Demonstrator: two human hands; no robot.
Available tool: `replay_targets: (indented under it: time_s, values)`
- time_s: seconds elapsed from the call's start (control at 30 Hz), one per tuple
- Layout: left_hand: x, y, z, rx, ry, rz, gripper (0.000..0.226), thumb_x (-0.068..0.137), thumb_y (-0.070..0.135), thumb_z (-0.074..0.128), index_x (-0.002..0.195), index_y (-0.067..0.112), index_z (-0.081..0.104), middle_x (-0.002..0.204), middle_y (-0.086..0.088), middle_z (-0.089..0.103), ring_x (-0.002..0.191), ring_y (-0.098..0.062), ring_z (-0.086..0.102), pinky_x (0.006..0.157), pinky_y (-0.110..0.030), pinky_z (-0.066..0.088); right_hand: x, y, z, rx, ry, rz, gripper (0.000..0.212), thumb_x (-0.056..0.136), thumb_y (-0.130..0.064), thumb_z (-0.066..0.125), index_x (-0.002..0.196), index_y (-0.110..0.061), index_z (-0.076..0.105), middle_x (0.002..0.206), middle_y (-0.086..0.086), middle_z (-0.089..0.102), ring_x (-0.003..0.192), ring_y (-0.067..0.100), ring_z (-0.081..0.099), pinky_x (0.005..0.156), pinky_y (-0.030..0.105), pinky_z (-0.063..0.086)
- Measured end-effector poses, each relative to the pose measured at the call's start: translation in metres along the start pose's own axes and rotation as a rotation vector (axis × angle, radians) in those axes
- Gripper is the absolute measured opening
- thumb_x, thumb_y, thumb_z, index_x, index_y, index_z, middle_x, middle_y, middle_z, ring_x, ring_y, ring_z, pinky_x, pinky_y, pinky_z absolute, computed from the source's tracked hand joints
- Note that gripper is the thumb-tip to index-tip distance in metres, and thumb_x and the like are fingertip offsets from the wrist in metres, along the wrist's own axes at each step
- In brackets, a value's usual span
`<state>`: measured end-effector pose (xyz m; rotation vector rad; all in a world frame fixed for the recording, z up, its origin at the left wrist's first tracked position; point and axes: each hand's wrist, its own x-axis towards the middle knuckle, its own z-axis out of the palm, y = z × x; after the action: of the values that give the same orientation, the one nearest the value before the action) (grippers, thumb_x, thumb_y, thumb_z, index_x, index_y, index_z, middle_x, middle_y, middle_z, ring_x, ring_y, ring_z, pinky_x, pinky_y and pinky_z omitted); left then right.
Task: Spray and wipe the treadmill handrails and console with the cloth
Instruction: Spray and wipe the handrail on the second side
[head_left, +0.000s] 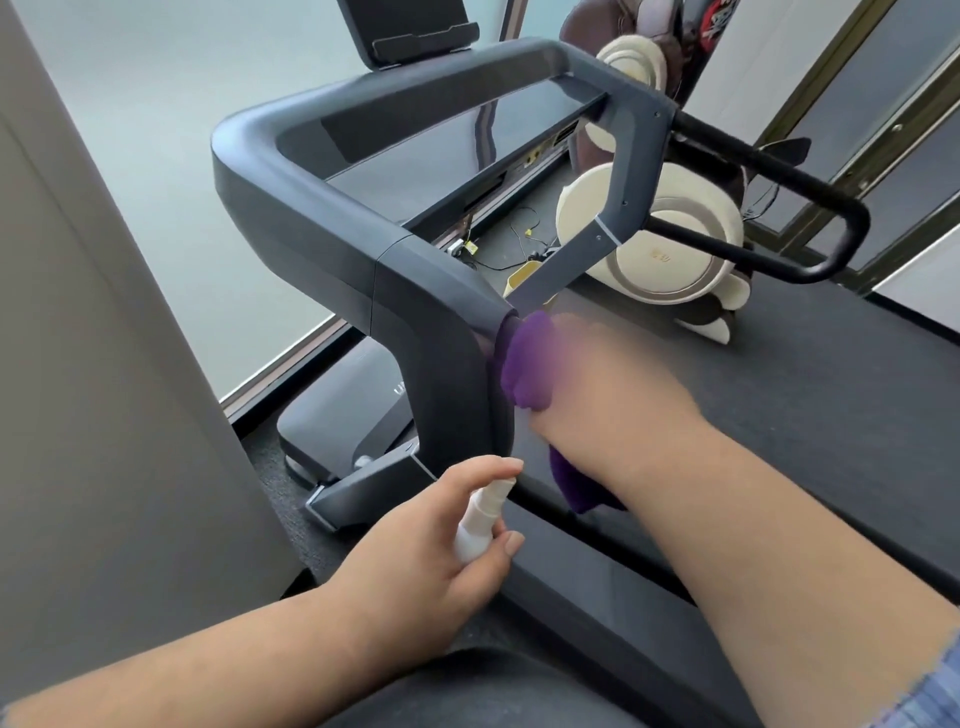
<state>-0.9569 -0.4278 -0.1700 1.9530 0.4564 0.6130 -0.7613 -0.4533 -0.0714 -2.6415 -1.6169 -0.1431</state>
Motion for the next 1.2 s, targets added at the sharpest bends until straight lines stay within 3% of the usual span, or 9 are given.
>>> replay_targets:
  time_s: [0.13, 0.37, 0.53, 0.63, 0.8, 1.03, 1.2]
  values:
    - [0.0, -0.004, -0.005, -0.003, 0.016, -0.004, 0.049, 0.085, 0.052, 0.056, 0.128, 0.064, 0.035, 0.092, 0.016, 0.063, 0.076, -0.01, 0.062, 0.07, -0.019, 0.047, -0.021, 0.021, -0.002, -0.019, -0.016, 0.055, 0.049, 0.073, -0.041, 0.067, 0.111, -0.027, 0.04, 0.094, -0.001, 0.05, 0.087, 0.028, 0.059, 0.072, 0.038, 0.047]
    - [-0.002, -0.012, -0.01, -0.036, 0.036, -0.041, 0.05, 0.085, 0.051, 0.057, 0.129, 0.062, 0.036, 0.09, 0.015, 0.064, 0.078, -0.012, 0.062, 0.072, -0.017, 0.045, 0.02, -0.02, 0.011, -0.128, 0.082, 0.008, 0.047, 0.08, -0.041, 0.065, 0.112, -0.015, 0.042, 0.107, 0.01, 0.058, 0.091, 0.033, 0.065, 0.069, 0.037, 0.046]
    - [0.001, -0.006, -0.003, -0.037, -0.012, -0.027, 0.049, 0.086, 0.05, 0.057, 0.129, 0.063, 0.035, 0.088, 0.017, 0.063, 0.077, -0.012, 0.062, 0.07, -0.016, 0.044, 0.027, -0.021, 0.008, -0.072, 0.02, -0.013, 0.049, 0.074, -0.042, 0.067, 0.106, -0.018, 0.04, 0.104, 0.009, 0.058, 0.09, 0.033, 0.064, 0.067, 0.037, 0.044]
    - [0.002, -0.002, -0.002, -0.054, -0.013, -0.002, 0.049, 0.088, 0.048, 0.058, 0.128, 0.063, 0.035, 0.087, 0.017, 0.063, 0.075, -0.011, 0.062, 0.071, -0.016, 0.044, 0.012, 0.005, -0.002, 0.058, -0.098, 0.069, 0.044, 0.066, -0.043, 0.065, 0.099, -0.025, 0.041, 0.095, 0.0, 0.058, 0.084, 0.03, 0.06, 0.071, 0.038, 0.048]
    - [-0.003, -0.01, -0.009, -0.048, 0.019, -0.025, 0.049, 0.087, 0.049, 0.058, 0.13, 0.061, 0.037, 0.09, 0.016, 0.064, 0.075, -0.012, 0.062, 0.07, -0.019, 0.047, -0.002, 0.025, -0.014, 0.065, -0.211, 0.135, 0.041, 0.062, -0.047, 0.062, 0.094, -0.031, 0.042, 0.084, -0.008, 0.058, 0.076, 0.021, 0.059, 0.067, 0.036, 0.049]
    - [-0.008, -0.013, -0.014, -0.062, 0.032, -0.037, 0.051, 0.087, 0.048, 0.059, 0.132, 0.057, 0.038, 0.088, 0.013, 0.063, 0.074, -0.013, 0.061, 0.071, -0.021, 0.046, 0.04, -0.029, -0.005, 0.01, -0.128, 0.076, 0.047, 0.073, -0.041, 0.067, 0.102, -0.017, 0.039, 0.1, 0.005, 0.058, 0.087, 0.03, 0.061, 0.067, 0.036, 0.046]
    - [-0.005, -0.005, -0.006, -0.072, -0.009, -0.032, 0.05, 0.086, 0.048, 0.058, 0.13, 0.058, 0.038, 0.085, 0.015, 0.064, 0.07, -0.011, 0.06, 0.068, -0.018, 0.045, 0.025, -0.007, -0.007, 0.124, -0.156, 0.078, 0.042, 0.067, -0.043, 0.065, 0.097, -0.024, 0.043, 0.09, -0.001, 0.059, 0.081, 0.028, 0.059, 0.067, 0.037, 0.046]
